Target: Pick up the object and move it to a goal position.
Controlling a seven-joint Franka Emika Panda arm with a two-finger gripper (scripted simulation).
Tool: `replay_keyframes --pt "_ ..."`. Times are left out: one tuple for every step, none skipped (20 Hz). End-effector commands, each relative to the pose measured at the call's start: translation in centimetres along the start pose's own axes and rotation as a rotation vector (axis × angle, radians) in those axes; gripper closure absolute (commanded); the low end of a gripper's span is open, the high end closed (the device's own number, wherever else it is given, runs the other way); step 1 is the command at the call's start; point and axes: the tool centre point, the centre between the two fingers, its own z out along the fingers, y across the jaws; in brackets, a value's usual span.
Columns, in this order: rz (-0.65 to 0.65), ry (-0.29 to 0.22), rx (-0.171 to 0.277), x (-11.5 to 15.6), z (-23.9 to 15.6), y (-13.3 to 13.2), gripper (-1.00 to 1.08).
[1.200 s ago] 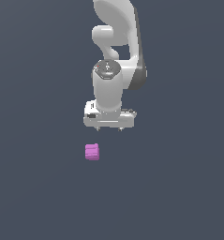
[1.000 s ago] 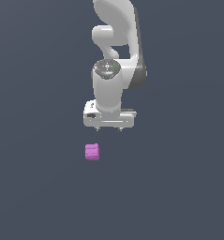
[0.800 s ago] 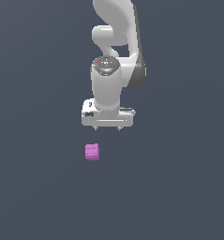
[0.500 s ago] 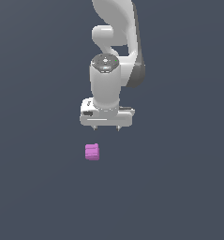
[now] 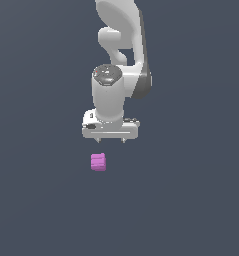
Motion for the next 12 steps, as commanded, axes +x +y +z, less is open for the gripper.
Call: replay_keyframes --pt "-0.007 -0.002 0.002 0.5 0.8 0.8 -0.92" --pt "-0.011 -0.003 0.003 0.8 1.3 1.1 -0.92" --pt "-0.015 -0.004 0.004 1.1 1.7 1.5 -0.92" --pt "-0.019 -0.005 0.005 1.4 2.2 1.9 -0.92" --pt "-0.024 -0.005 0.006 1.7 2.7 2.4 -0.92" --pt "-0.028 -0.006 0.008 2.0 3.3 2.9 -0.92" --pt "-0.033 -0.007 0.009 2.2 3.8 3.3 -0.92" --pt "-0.037 -0.008 0.01 2.5 4.3 3.7 -0.92" --pt "-0.04 -0.008 0.011 2.7 4.8 4.1 -0.92" --pt "-0.044 -0.009 0.013 2.9 5.2 4.5 -0.92" --pt "-0.047 -0.009 0.014 3.0 5.6 4.8 -0.92" --pt "-0.05 -0.01 0.015 3.2 6.0 5.1 -0.92"
